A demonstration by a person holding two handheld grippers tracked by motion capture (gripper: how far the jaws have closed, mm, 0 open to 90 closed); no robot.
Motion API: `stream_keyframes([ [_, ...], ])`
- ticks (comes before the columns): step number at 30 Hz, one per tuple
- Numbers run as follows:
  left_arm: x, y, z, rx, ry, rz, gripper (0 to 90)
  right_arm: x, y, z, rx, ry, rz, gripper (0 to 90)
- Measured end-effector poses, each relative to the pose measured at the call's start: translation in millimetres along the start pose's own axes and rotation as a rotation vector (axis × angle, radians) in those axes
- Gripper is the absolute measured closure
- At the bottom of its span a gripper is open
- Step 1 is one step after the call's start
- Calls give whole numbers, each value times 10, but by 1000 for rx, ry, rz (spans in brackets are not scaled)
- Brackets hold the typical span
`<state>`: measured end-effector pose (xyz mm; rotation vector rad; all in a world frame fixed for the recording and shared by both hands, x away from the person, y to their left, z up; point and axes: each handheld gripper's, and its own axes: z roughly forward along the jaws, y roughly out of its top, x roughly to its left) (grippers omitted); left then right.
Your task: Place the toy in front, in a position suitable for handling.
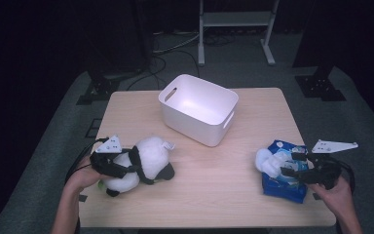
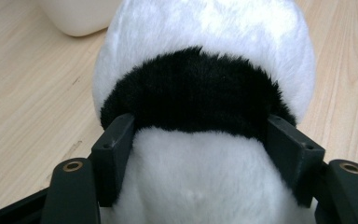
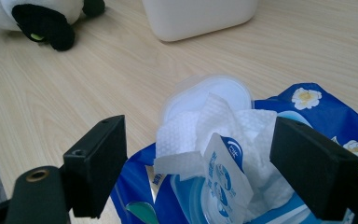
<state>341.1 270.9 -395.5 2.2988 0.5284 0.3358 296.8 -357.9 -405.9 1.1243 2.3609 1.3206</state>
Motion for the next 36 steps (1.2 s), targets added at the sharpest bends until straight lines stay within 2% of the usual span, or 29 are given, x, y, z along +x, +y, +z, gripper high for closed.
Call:
stream_keyframes([
  [6, 4, 10, -46, -2, 0, 1, 333, -9, -9, -10, -3, -1, 9, 173],
  [11, -15, 65, -106, -24, -10, 3, 335, -9, -4, -9, -2, 0, 9, 174],
  [20, -110, 285, -100, -35, -45, 54, 334, -14, -2, -15, -1, 0, 8, 173],
  [25, -149, 379, -61, -39, -63, 64, 335, -17, -10, -19, -2, 0, 10, 173],
  [36, -251, 739, -47, -56, -96, 124, 335, -16, -8, -34, -4, -3, 8, 174],
])
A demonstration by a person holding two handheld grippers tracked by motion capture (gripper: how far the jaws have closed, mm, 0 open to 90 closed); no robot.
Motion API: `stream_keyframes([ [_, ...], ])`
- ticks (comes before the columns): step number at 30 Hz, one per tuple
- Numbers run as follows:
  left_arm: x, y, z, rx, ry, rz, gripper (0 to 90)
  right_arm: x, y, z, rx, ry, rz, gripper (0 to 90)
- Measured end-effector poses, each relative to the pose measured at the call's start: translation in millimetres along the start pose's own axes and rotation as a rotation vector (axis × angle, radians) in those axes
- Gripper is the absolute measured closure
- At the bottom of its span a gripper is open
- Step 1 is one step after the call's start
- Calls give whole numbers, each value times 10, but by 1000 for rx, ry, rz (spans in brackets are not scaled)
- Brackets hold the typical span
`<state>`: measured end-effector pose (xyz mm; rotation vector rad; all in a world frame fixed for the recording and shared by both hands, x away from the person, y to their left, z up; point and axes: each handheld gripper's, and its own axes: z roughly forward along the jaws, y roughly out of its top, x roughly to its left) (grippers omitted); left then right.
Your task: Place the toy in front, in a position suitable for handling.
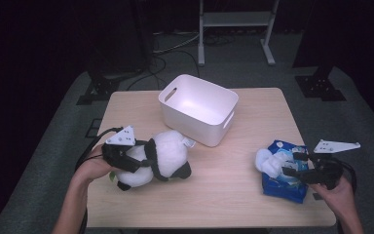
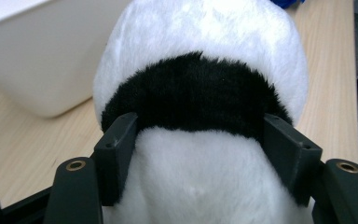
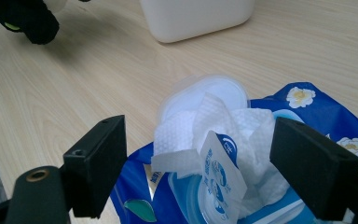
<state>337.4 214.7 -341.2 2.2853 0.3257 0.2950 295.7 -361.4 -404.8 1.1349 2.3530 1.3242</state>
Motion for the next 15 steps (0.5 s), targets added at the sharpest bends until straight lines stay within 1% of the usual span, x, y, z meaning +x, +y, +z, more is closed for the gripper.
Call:
stream_keyframes([
  [2, -15, 76, 24, -2, -14, 8, 335, -1, 0, -2, 0, 0, 0, 173],
  [5, -32, 190, 74, 7, -22, 31, 334, 0, 3, -9, -2, 0, -2, 173],
  [7, -46, 257, 119, 9, -32, 35, 335, 1, 3, -16, -5, -1, -4, 173],
  [13, -102, 442, 275, 10, -69, 72, 335, -8, -4, -42, -11, -4, 0, 173],
  [15, -121, 499, 327, 9, -83, 78, 335, -11, -5, -48, -13, -4, 2, 174],
])
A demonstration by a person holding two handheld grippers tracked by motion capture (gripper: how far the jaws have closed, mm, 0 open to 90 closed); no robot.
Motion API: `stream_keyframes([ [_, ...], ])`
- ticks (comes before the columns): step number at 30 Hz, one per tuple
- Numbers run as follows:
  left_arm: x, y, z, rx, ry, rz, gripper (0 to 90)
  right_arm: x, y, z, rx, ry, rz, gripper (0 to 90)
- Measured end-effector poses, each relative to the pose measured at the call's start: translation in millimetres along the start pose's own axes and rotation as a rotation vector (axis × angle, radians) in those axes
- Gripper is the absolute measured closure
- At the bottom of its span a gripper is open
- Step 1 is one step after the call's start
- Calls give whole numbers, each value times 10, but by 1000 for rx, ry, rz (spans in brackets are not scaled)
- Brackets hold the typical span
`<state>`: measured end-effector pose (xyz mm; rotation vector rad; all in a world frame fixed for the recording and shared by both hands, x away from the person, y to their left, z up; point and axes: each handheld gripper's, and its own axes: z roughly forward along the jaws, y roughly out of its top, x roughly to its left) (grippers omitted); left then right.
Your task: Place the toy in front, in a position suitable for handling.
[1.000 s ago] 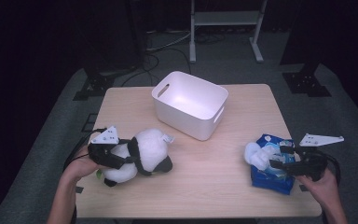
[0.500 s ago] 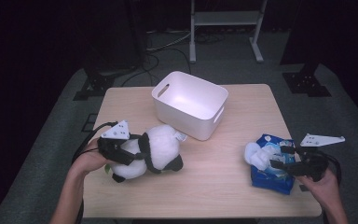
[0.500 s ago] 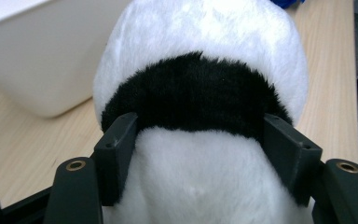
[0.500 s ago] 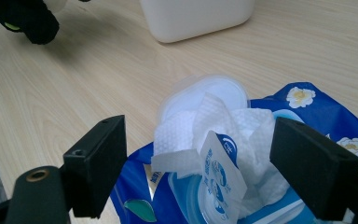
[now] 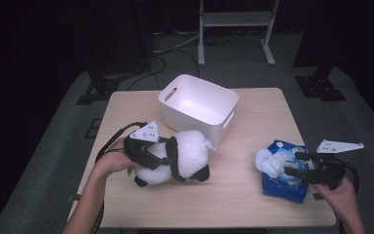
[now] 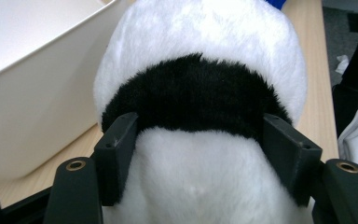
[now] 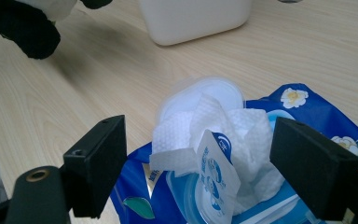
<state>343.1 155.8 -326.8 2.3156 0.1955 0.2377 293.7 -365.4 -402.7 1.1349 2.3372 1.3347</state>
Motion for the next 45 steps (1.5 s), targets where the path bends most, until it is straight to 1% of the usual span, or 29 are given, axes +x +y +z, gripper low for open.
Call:
stream_keyframes([
  [5, -51, 138, 151, -16, -40, 26, 336, -3, -2, -2, 2, 1, 0, 173],
  [8, -80, 194, 236, -20, -53, 41, 336, -1, -2, -5, 1, 2, -1, 174],
  [10, -100, 214, 287, -27, -64, 43, 336, -1, -2, -7, 2, 2, -2, 174],
  [11, -107, 223, 313, -25, -73, 51, 336, -1, -2, -7, 1, 2, -2, 174],
  [14, -137, 233, 407, -19, -87, 54, 336, 0, -4, -4, 2, 3, -2, 174],
  [21, -179, 203, 617, -28, -116, 46, 337, 3, -1, 14, 7, 5, -6, 174],
  [31, -212, 112, 858, 3, -115, 49, 342, 6, -6, 23, 10, 9, -6, 174],
  [33, -211, 85, 901, 4, -116, 52, 342, 4, -8, 26, 12, 9, -5, 174],
  [34, -208, 69, 919, -3, -118, 44, 342, 0, -9, 30, 14, 9, -8, 174],
  [36, -203, 36, 941, -19, -127, 32, 342, 3, -10, 41, 16, 11, -7, 174],
  [41, -216, -13, 948, -25, -124, 23, 336, 5, -6, 47, 21, 13, -6, 173],
  [45, -224, -25, 943, -22, -124, 16, 296, 8, 6, 56, 28, 13, -11, 174],
])
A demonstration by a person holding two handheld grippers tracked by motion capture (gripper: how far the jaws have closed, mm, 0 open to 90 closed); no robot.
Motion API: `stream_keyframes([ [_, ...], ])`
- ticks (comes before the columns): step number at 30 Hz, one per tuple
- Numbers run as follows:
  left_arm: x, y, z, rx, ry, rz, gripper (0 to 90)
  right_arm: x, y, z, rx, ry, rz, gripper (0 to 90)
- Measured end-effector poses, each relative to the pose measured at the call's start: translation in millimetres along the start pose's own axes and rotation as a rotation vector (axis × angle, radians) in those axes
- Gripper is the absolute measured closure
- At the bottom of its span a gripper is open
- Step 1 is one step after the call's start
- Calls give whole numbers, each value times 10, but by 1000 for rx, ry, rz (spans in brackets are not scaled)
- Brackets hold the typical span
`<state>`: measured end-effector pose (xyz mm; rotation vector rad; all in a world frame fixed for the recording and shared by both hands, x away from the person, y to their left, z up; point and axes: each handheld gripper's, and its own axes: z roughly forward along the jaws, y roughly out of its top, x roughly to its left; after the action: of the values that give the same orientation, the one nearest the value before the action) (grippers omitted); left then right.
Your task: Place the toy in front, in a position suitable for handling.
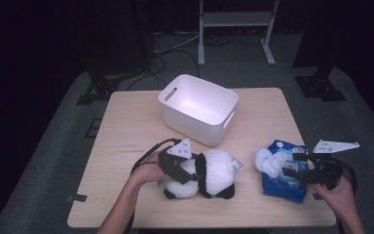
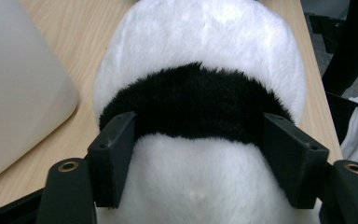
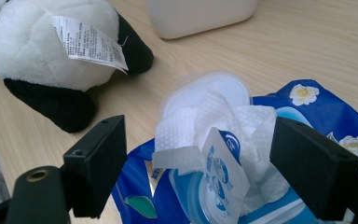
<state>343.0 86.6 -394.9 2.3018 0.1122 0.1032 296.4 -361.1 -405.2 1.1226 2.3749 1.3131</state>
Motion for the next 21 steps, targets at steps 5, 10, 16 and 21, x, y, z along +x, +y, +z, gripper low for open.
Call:
stream_keyframes([
  [5, -3, 12, -27, 9, -5, -9, 258, -6, 32, -11, 11, -3, -7, 175],
  [10, 3, 35, -97, -14, -13, -24, 237, -39, 84, -18, 27, -8, -15, 176],
  [16, -6, 79, -233, -20, 5, -19, 196, -67, 174, 42, 63, -4, -34, 206],
  [21, -11, 46, -349, -24, 22, -26, 188, -63, 256, 159, 116, 2, -66, 238],
])
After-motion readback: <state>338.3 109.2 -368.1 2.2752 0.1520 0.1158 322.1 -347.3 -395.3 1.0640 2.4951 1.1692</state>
